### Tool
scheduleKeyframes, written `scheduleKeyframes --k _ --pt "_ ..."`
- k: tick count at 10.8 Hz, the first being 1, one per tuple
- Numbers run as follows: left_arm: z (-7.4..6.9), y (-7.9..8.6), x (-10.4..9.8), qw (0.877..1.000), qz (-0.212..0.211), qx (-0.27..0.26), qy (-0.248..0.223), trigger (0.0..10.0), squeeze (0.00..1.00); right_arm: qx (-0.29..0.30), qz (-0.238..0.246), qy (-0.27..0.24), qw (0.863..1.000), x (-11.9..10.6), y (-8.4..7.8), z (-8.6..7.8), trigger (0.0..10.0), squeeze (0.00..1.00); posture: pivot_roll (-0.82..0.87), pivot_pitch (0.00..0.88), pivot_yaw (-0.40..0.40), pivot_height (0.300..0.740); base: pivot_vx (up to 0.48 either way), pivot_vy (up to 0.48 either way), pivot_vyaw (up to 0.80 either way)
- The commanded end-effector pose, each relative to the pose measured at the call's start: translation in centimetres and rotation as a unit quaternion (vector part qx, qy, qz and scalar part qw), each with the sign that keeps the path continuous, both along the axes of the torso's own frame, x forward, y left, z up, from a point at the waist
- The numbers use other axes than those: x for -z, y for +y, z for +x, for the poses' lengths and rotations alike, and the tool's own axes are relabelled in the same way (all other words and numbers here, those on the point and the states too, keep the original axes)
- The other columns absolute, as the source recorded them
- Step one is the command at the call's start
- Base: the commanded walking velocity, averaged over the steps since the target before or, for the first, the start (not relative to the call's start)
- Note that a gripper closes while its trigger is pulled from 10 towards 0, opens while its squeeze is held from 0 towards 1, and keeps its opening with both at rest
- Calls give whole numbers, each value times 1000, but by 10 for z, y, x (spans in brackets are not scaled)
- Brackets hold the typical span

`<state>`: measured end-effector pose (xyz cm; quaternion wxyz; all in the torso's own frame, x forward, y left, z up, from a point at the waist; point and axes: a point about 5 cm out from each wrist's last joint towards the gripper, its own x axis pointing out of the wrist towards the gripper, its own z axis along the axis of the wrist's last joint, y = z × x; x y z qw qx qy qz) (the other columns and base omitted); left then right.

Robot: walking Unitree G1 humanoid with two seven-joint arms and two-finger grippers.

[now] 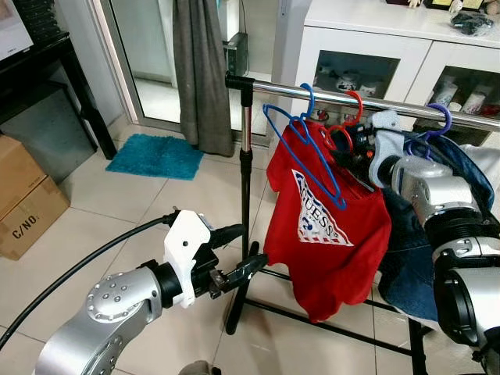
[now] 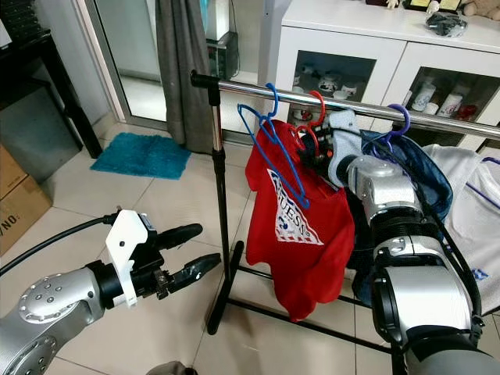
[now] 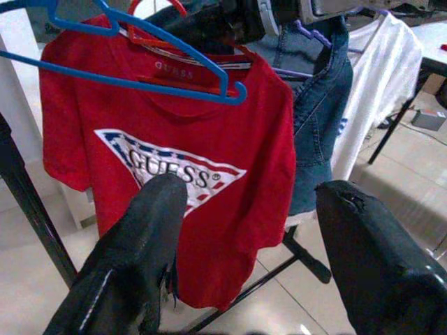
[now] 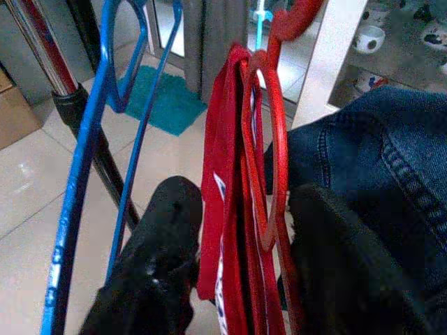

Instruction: Hang hanger

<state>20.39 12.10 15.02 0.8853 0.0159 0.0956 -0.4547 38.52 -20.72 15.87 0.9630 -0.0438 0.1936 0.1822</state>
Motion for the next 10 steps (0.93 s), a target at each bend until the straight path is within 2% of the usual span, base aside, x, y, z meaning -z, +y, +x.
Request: scheduleKeyframes --k 1,10 --pt "1 -2 1 1000 6 7 -2 10000 0 -5 -7 -12 1000 -9 0 4 0 0 25 0 2 740 0 0 0" --pt "4 0 0 1000 11 5 -5 10000 0 10 0 -15 1000 -2 5 6 0 0 32 0 12 740 0 0 0"
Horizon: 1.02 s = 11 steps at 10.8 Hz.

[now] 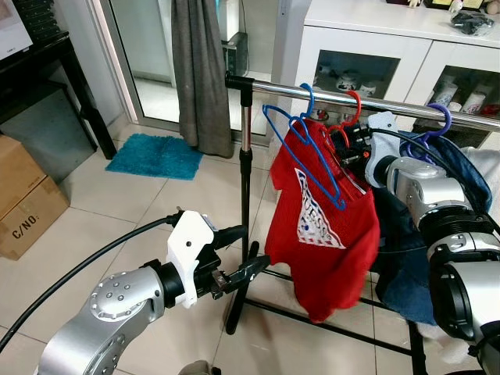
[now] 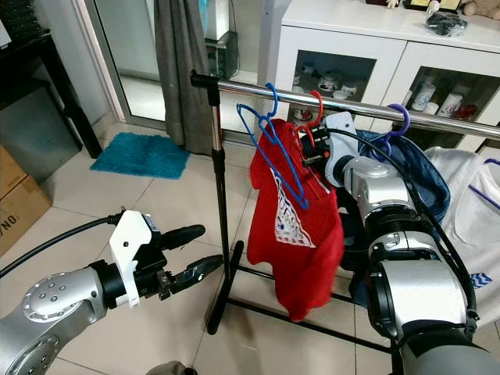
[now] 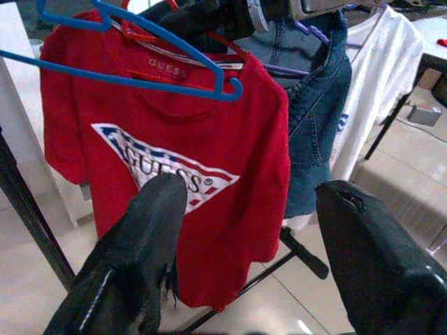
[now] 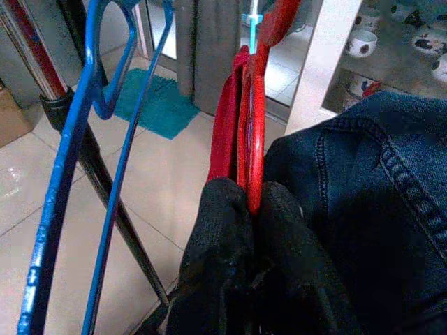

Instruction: Hang hanger

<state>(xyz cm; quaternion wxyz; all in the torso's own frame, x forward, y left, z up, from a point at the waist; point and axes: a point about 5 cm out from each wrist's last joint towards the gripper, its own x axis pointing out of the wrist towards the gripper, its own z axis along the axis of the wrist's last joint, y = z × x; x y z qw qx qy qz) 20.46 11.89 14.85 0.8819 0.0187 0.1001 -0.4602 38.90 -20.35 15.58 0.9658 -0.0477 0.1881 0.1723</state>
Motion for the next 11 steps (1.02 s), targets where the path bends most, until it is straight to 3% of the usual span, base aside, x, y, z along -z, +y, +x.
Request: scheduleKeyframes --k 1,4,6,7,9,11 --pt "3 2 -2 1000 7 -2 -9 10000 0 1 5 -8 1000 -5 2 2 0 0 29 0 14 740 0 0 0" --pt "7 1 -3 1000 10 -10 -18 10000 0 3 8 -10 1000 -4 3 2 0 0 33 0 14 740 0 0 0" --pt "31 16 -2 985 32 -155 -62 10000 0 10 23 -94 995 -25 2 3 0 0 33 0 8 740 0 0 0" --pt "34 19 -4 979 22 -187 -75 10000 0 14 21 -129 991 -33 -1 -1 0 0 33 0 8 740 0 0 0" --pt "34 20 -3 971 5 -226 -72 10000 0 23 19 -182 983 -45 -9 -17 0 0 17 0 2 740 0 0 0" --pt "32 17 5 968 1 -244 -62 10000 0 25 24 -206 978 -42 -9 -41 0 0 13 0 1 740 0 0 0"
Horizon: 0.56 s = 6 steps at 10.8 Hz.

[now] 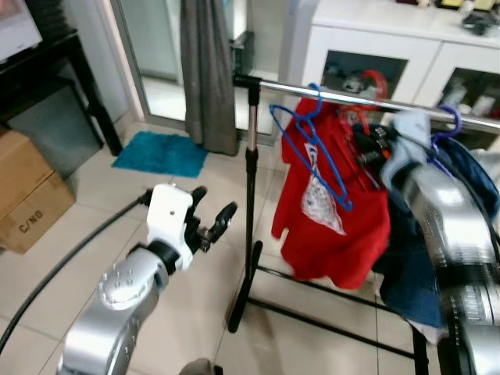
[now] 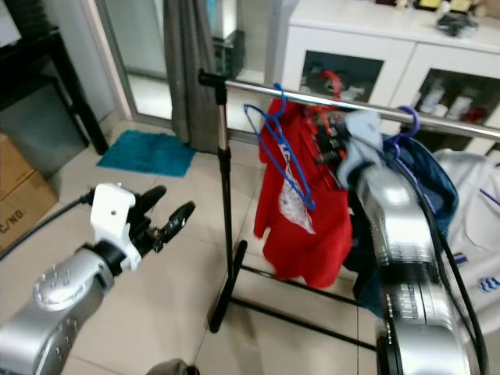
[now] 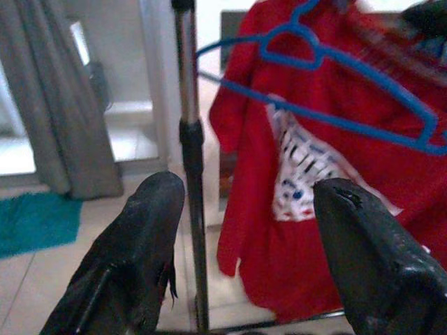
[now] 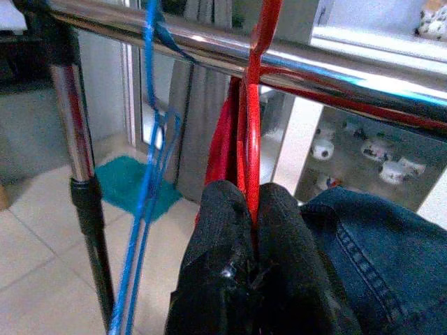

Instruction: Hang hanger

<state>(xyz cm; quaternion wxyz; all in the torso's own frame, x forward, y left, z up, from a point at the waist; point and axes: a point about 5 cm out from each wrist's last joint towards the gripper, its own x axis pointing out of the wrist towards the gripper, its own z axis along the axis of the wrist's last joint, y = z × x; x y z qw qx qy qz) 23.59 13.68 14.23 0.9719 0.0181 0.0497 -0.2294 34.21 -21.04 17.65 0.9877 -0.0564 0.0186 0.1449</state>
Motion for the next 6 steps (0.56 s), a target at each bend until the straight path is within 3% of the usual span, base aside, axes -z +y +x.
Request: scheduleKeyframes --k 1,3,6 --pt "0 -1 1 1000 3 -4 -1 10000 0 5 8 -39 999 -19 -1 -1 0 0 4 0 1 740 0 0 0" --pt "-2 -4 5 1000 12 -1 5 10000 0 23 1 -8 1000 2 0 -21 0 0 -1 0 -7 740 -122 0 0" --pt "-3 -6 7 1000 15 3 7 10000 0 35 -1 19 999 16 3 -32 0 0 -2 0 -7 740 -162 0 0"
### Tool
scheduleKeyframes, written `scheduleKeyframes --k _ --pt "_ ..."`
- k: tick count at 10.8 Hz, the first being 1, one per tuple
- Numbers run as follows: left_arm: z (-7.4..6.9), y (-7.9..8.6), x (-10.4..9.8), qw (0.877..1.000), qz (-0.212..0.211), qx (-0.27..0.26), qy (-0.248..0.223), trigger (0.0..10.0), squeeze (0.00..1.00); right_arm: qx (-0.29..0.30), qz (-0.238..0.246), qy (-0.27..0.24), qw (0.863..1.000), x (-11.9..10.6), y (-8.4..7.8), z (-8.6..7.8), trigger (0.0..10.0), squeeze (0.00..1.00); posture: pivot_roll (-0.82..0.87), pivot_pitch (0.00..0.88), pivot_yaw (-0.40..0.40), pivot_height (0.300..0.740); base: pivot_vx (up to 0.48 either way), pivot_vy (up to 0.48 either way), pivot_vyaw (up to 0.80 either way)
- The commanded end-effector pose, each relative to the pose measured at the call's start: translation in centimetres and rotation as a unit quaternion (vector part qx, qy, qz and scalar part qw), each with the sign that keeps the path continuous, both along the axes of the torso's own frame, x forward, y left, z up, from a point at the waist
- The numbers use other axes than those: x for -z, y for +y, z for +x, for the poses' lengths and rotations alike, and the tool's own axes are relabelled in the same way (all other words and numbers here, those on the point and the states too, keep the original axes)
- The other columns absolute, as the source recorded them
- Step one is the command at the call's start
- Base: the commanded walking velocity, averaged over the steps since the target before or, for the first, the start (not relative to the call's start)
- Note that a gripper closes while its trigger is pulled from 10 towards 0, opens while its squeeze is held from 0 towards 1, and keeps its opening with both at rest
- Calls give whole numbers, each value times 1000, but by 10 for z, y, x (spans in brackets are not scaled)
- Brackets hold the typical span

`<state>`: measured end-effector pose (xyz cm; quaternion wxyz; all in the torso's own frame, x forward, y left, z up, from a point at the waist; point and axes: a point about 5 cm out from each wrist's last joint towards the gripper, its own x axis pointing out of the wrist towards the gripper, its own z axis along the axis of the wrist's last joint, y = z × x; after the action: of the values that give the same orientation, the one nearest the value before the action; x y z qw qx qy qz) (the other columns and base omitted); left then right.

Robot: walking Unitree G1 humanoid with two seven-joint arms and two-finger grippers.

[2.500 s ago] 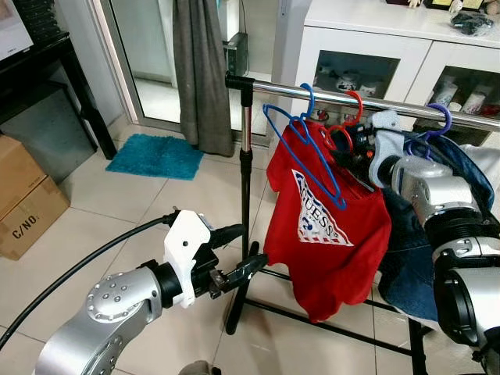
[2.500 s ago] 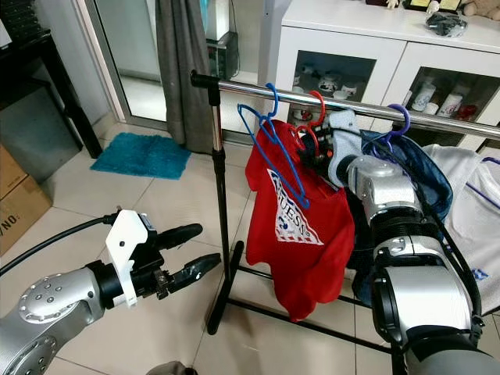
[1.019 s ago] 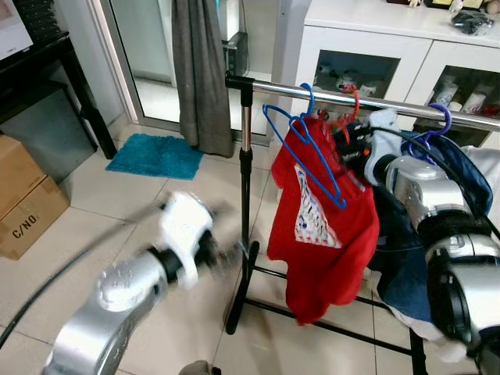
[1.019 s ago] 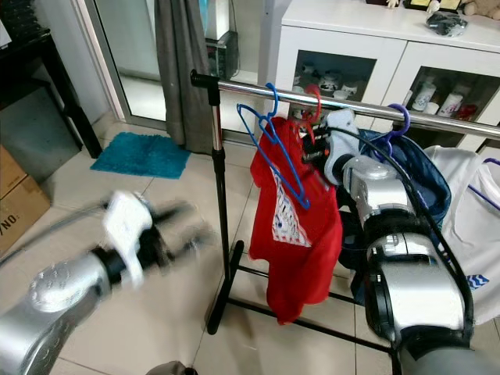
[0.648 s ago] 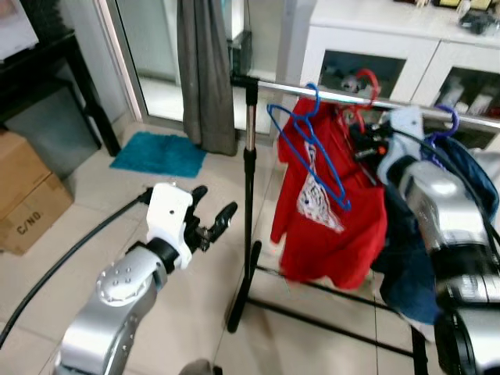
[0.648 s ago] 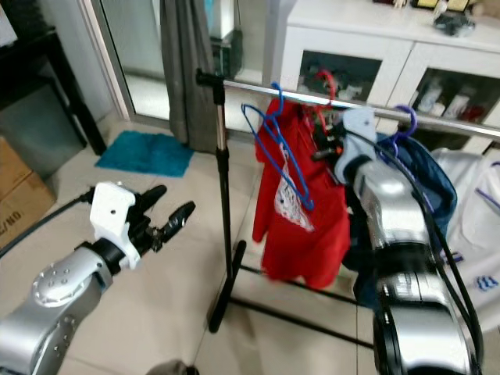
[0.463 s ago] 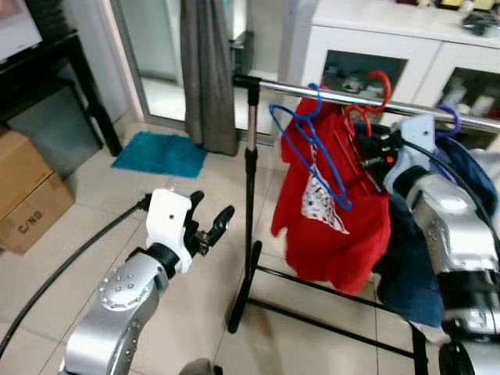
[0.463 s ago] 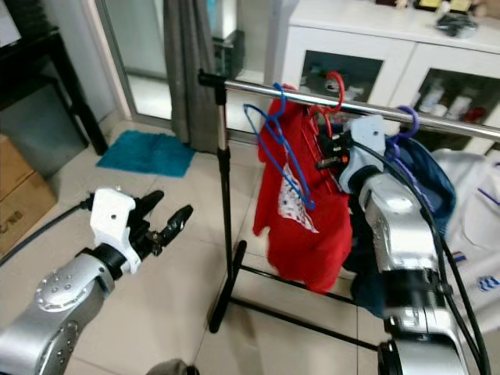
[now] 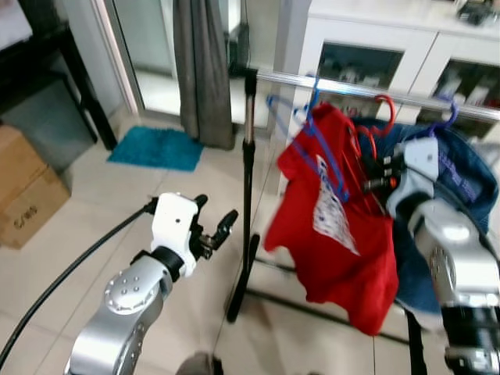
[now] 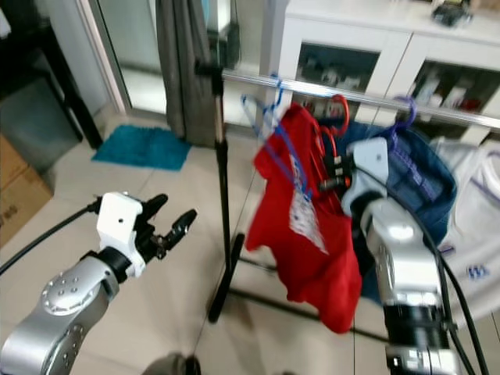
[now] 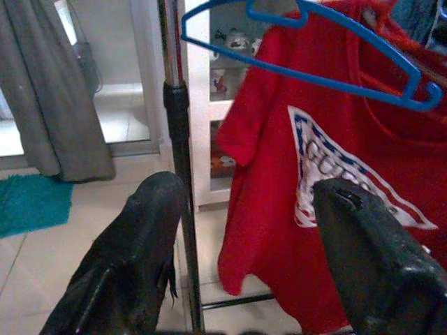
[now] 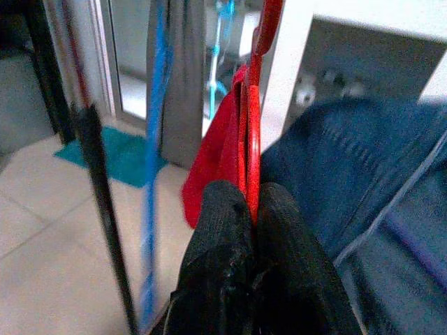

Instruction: Hang hanger

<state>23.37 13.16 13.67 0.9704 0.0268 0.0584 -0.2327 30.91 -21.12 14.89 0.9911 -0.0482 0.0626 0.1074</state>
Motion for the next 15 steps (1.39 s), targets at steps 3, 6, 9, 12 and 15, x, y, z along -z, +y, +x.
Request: scheduleKeyframes --k 3,6,9,12,15 --pt "-2 -1 2 1000 4 1 0 10000 0 1 -9 -10 1000 -6 2 -3 0 0 -5 0 -9 740 -80 0 0" --pt "-1 -1 3 1000 4 2 0 10000 0 16 -19 17 1000 6 0 -9 0 0 -9 0 -12 740 -80 0 0" --pt "-2 -3 5 1000 4 7 1 10000 0 38 -35 42 998 15 -9 -14 0 0 -14 0 -7 740 0 0 0" --pt "0 -2 4 1000 3 7 0 10000 0 10 -32 45 998 19 4 -18 0 0 -14 0 -2 740 0 0 0" --pt "12 -3 2 1000 15 16 -6 10000 204 -105 18 28 994 10 39 -21 0 0 -8 0 -3 740 0 0 0"
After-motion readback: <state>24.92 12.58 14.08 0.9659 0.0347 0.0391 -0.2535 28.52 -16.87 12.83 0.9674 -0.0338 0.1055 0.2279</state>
